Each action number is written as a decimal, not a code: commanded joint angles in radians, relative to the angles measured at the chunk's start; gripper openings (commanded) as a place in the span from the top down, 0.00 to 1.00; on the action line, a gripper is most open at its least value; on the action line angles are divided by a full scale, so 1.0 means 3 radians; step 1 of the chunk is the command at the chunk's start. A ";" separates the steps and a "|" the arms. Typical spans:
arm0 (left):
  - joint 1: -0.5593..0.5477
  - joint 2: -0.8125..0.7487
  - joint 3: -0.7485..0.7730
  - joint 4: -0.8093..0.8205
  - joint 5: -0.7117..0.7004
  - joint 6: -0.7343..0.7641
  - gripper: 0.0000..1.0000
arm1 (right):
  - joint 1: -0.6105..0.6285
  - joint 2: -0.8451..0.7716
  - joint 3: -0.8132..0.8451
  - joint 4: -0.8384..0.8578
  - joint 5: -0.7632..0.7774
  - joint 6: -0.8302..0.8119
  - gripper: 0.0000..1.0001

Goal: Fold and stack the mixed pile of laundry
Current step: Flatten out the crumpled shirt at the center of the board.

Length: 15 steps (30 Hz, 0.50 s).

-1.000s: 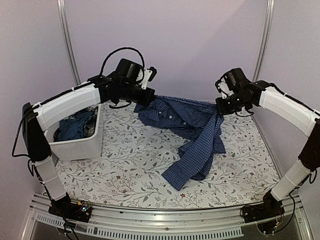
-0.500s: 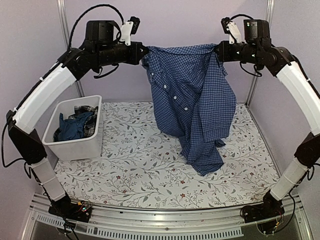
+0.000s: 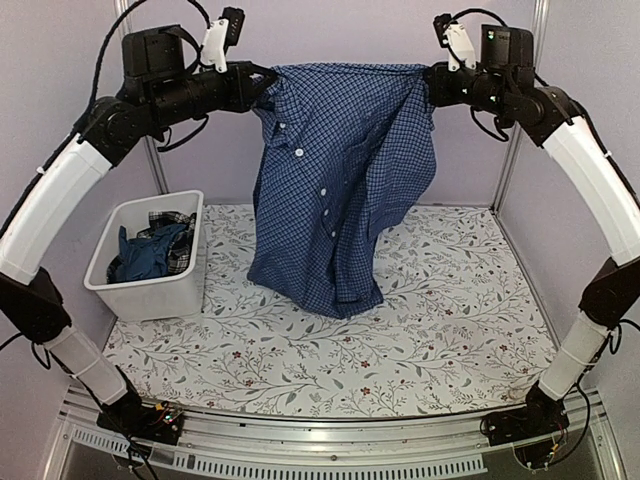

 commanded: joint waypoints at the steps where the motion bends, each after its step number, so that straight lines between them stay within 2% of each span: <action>1: 0.0028 0.0269 -0.0103 0.0330 0.0337 -0.0180 1.00 | -0.0261 -0.0590 -0.0101 0.0180 0.0648 -0.0197 1.00; 5: -0.0021 0.0754 0.0401 0.0513 0.0566 -0.0152 1.00 | -0.0272 -0.0802 -0.0012 0.0249 0.0763 -0.0360 1.00; 7: -0.0022 0.1023 0.0815 0.0490 0.0596 -0.0084 1.00 | -0.0266 -0.0858 0.0043 0.0267 0.0669 -0.0404 1.00; 9: 0.0035 0.1166 0.1023 0.0526 0.0489 -0.0096 1.00 | -0.0264 -0.0879 0.0105 0.0211 0.0440 -0.0338 1.00; 12: 0.0339 0.1057 0.0607 0.0852 0.0728 -0.0387 1.00 | -0.0155 -0.0879 -0.0044 0.0121 -0.0287 -0.0094 1.00; 15: 0.0629 0.0778 -0.0170 0.1158 0.0880 -0.0538 1.00 | 0.0035 -0.0832 -0.0428 0.0120 -0.1181 0.0183 1.00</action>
